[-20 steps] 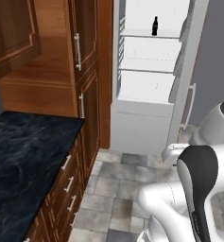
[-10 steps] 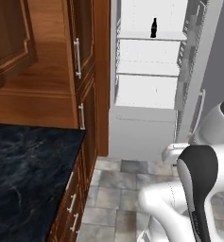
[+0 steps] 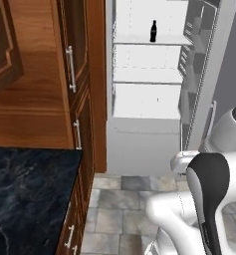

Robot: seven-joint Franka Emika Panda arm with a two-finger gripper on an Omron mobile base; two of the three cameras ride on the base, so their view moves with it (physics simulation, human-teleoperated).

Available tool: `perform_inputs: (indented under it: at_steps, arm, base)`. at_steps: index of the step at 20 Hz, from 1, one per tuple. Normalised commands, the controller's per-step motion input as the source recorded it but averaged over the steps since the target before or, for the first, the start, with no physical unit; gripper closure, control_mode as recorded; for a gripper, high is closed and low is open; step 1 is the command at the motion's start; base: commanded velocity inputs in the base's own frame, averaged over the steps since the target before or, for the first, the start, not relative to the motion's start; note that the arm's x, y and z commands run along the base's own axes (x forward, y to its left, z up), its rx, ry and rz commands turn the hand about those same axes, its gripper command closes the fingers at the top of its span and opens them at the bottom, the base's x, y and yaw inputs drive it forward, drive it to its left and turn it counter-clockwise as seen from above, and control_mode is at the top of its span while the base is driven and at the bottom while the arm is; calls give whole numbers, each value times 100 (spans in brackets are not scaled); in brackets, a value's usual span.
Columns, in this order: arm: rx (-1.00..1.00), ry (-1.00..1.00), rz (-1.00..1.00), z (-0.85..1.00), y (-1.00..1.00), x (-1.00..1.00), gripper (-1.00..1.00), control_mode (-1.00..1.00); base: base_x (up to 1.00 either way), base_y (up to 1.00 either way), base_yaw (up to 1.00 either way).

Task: Open the fridge, grab two sodas, and place both sodas inside the bowl with ice on the dining counter.

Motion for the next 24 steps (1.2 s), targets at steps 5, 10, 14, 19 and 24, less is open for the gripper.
perform_inputs:
  at_steps: [5,10,14,19,24]
  arm:
    - [0,0,0,0,0,0,-100,100]
    - [0,0,0,0,0,0,-100,100]
    - [0,0,0,0,0,0,-100,100]
    - [0,0,0,0,0,0,-100,100]
    - [0,0,0,0,0,0,-100,100]
  base:
    - [54,16,-18]
    - [57,19,-15]
    - [61,23,-12]
    - [57,23,-11]
    - [52,22,-11]
